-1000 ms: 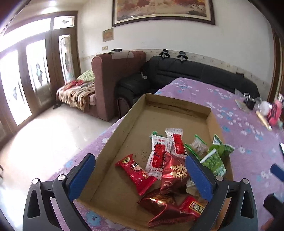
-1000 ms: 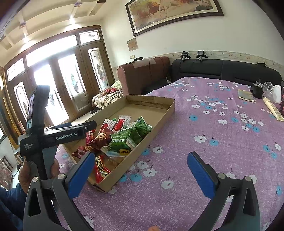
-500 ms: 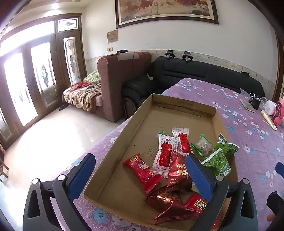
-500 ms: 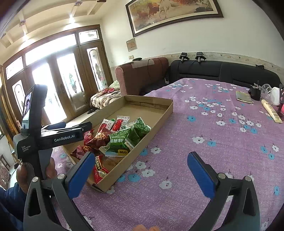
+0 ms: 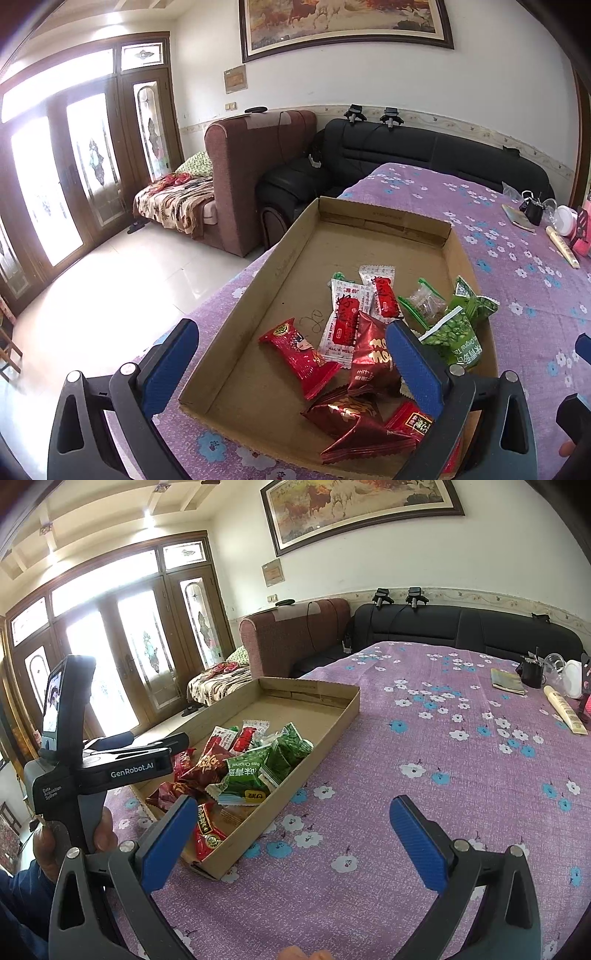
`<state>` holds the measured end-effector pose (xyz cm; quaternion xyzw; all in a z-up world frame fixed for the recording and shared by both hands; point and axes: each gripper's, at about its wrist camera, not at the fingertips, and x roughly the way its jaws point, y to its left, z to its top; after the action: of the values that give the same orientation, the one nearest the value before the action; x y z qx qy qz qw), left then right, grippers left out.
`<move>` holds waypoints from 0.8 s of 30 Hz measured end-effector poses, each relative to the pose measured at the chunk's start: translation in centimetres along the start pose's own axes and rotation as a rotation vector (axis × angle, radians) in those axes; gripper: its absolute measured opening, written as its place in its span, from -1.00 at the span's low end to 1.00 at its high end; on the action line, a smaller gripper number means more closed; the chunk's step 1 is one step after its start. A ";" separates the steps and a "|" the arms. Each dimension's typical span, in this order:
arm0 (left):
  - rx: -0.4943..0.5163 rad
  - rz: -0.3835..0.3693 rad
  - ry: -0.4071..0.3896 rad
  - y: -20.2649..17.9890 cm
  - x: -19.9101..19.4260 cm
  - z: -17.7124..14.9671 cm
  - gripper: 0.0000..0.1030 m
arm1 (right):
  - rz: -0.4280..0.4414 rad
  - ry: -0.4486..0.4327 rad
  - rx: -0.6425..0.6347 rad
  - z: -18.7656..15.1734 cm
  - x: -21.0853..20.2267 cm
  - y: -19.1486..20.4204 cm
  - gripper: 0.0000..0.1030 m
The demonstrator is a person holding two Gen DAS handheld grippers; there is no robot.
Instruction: Organize snacks
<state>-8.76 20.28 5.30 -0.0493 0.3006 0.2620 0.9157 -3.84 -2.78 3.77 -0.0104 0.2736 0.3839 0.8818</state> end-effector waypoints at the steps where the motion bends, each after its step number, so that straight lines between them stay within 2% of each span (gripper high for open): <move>1: 0.000 0.000 0.000 -0.1 0.0 0.0 0.99 | -0.001 0.000 0.001 0.0 0.0 -0.1 1.00; 24: -0.011 0.004 0.022 0.0 0.1 0.1 0.99 | -0.003 0.005 0.006 0.0 0.0 0.0 1.00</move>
<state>-8.60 20.35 5.32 -0.0567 0.3091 0.2650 0.9116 -3.86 -2.79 3.74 -0.0092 0.2771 0.3820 0.8816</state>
